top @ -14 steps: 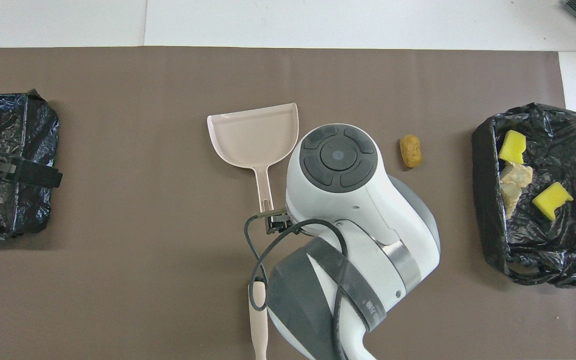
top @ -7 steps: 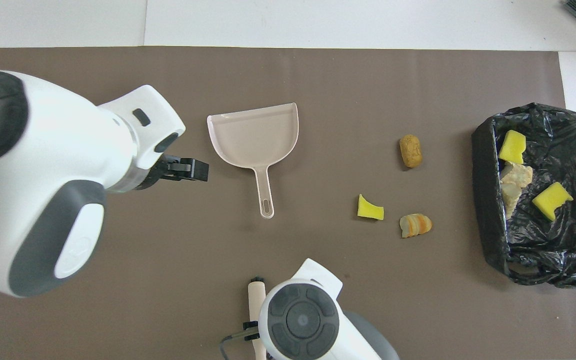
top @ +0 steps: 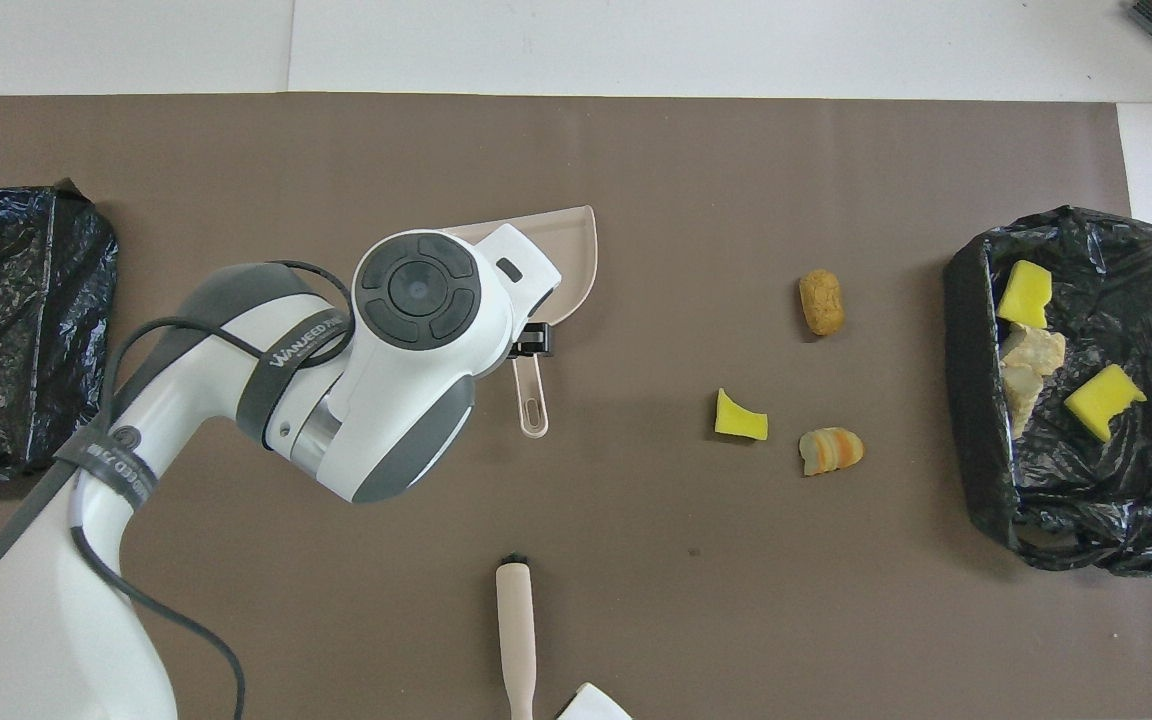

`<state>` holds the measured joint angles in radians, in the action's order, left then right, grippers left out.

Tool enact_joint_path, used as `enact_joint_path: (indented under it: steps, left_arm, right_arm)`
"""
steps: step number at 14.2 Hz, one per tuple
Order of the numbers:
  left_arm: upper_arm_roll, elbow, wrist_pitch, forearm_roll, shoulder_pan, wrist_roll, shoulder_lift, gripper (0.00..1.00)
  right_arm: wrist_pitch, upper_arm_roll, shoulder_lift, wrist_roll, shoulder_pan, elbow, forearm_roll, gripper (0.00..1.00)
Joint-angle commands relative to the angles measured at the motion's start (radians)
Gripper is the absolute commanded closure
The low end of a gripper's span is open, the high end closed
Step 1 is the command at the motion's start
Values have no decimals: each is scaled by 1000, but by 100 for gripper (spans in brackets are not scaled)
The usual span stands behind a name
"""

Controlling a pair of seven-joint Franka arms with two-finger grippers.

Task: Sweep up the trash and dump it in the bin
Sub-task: 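Grasp the dustpan with the left gripper while the right gripper grasps the brush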

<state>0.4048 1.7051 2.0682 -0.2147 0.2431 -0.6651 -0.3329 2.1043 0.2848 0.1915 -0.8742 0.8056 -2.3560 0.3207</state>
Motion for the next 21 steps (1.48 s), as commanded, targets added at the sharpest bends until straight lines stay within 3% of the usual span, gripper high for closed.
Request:
enact_joint_path:
  steps: [1, 7, 8, 9, 11, 13, 14, 15, 17, 19, 21]
  left_arm:
    - [14, -29, 15, -46, 21, -108, -58, 0]
    - [16, -22, 63, -87, 53, -136, -110, 0]
    - [16, -21, 63, -86, 53, -146, -110, 6]
    - [16, -19, 67, -87, 55, -171, -117, 10]
    - [16, -18, 76, -90, 55, -188, -129, 22]
    - [14, -21, 70, -94, 53, -186, -129, 43]
    - [14, -21, 69, -95, 51, -186, -127, 53]
    - [14, -19, 66, -109, 50, -185, -127, 69]
    - [16, -18, 61, -140, 45, -179, -127, 92]
    - [14, -18, 49, -140, 35, -139, -101, 100]
    - [14, -18, -11, -135, 7, 49, -43, 100]
  right_arm:
    - [104, -6, -55, -78, 62, -25, 21, 0]
    - [189, -6, -99, -80, 83, -57, 11, 0]
    - [206, -6, -118, -80, 81, -57, 3, 4]
    - [223, -6, -125, -77, 86, -58, 1, 18]
    - [214, -7, -126, -72, 95, -57, -11, 56]
    - [212, -7, -126, -78, 95, -52, -31, 65]
    - [212, -7, -126, -77, 95, -51, -31, 81]
    - [209, -7, -124, -80, 95, -49, -31, 100]
    - [192, -9, -119, -86, 90, -43, -31, 100]
    - [168, -16, -118, -74, 78, -26, -32, 100]
    - [82, -21, -80, -42, 32, -6, -32, 100]
